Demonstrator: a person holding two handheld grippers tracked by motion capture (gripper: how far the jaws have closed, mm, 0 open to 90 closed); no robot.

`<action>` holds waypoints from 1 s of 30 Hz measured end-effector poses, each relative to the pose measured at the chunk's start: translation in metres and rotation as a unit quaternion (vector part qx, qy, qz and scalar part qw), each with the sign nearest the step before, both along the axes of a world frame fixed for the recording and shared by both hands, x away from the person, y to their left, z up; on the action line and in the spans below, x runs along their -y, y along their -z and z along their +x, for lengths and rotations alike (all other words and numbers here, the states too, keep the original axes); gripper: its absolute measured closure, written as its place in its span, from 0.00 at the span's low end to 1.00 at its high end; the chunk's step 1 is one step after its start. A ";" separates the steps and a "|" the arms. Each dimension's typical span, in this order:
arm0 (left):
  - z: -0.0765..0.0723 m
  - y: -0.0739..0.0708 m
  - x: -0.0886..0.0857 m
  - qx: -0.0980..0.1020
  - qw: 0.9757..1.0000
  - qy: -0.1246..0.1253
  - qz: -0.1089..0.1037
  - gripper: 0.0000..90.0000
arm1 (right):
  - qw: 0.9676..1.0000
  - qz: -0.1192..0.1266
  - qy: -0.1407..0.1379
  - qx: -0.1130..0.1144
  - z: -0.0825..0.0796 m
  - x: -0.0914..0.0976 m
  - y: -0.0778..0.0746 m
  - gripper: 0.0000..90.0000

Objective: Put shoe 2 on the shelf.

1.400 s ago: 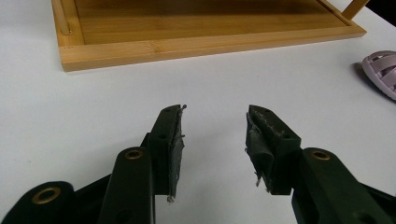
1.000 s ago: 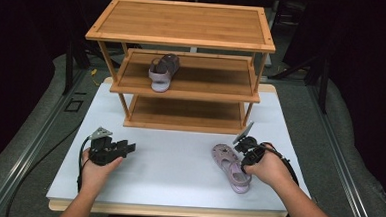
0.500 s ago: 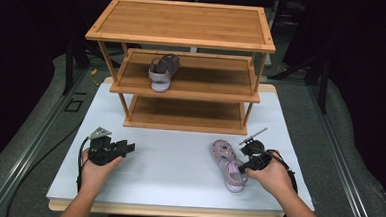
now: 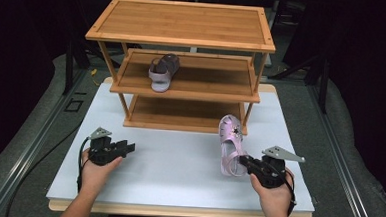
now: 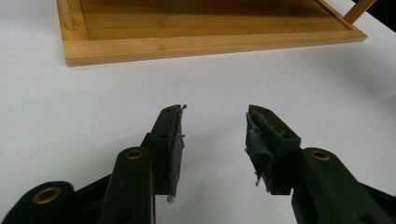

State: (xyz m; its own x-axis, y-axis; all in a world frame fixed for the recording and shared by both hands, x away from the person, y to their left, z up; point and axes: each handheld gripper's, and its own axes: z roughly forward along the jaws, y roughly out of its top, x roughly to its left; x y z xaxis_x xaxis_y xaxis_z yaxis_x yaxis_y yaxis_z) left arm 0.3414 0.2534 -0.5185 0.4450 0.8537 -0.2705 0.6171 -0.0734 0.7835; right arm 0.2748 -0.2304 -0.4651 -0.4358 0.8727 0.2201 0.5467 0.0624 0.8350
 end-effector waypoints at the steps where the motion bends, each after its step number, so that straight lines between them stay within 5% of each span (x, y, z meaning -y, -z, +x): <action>1: 0.000 0.000 0.000 -0.001 1.000 0.001 0.001 0.62 | 1.000 0.013 0.006 0.017 -0.003 0.000 0.001 0.93; 6: 0.001 0.001 0.000 -0.002 1.000 0.001 0.003 0.62 | 0.997 0.036 0.030 0.061 -0.013 -0.004 0.003 0.93; 18: 0.001 0.003 0.000 -0.006 1.000 0.000 0.003 0.62 | 0.995 0.041 0.032 0.085 -0.013 -0.012 -0.009 0.93; 24: 0.001 0.002 0.000 -0.006 1.000 0.000 0.003 0.62 | 0.994 0.043 0.023 0.095 -0.001 -0.021 -0.029 0.93; 30: 0.002 0.002 -0.002 -0.006 1.000 -0.001 0.001 0.62 | 0.994 0.032 0.017 0.101 0.038 -0.045 -0.068 0.93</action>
